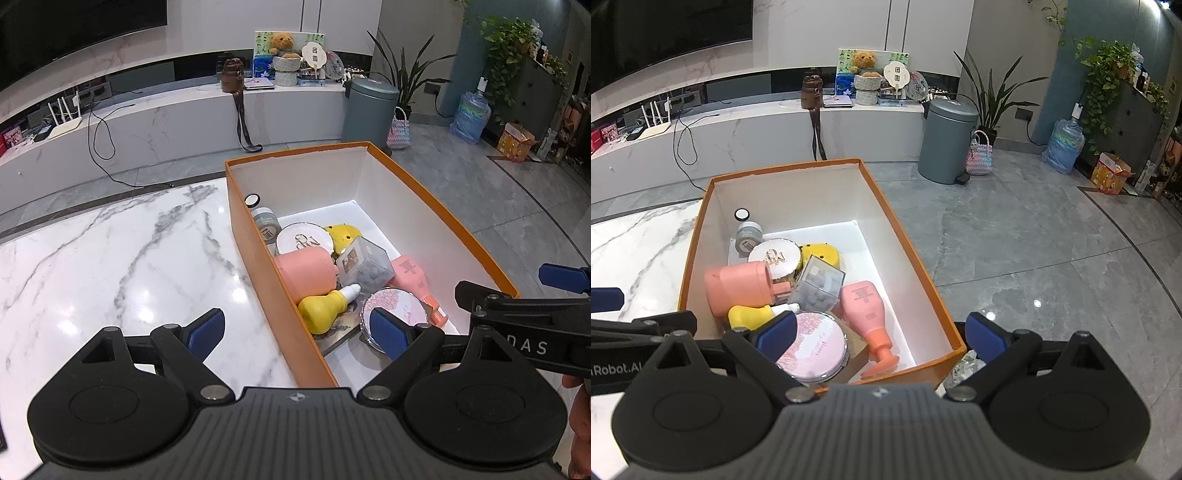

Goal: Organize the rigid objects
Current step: 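Withdraw both tools from the box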

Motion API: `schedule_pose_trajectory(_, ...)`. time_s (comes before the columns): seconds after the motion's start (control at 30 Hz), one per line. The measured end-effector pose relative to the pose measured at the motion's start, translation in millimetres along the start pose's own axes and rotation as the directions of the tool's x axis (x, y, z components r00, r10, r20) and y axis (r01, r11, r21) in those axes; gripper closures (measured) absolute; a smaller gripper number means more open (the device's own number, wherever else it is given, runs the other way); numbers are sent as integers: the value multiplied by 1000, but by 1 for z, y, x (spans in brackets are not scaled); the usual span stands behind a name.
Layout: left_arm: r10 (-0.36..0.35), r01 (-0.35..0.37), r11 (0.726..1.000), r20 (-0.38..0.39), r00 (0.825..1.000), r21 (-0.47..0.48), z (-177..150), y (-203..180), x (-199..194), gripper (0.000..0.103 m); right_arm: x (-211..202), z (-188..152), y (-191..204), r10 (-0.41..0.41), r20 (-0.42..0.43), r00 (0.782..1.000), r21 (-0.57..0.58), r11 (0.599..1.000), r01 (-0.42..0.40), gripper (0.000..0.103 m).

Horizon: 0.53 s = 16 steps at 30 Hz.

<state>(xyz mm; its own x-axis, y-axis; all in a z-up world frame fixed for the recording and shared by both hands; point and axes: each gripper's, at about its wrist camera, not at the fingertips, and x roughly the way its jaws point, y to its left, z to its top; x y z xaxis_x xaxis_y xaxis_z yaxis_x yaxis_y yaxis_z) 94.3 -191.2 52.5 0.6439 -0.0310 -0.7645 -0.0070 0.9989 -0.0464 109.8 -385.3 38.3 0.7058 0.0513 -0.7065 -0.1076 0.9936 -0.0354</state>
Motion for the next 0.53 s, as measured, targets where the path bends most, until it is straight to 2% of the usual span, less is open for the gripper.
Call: schedule_pose_trajectory(0.53,1,-1,1000,19,1000,15,0,-3,-4,0,1,-1,1,-7,-1,1000,-1,1000,7,7)
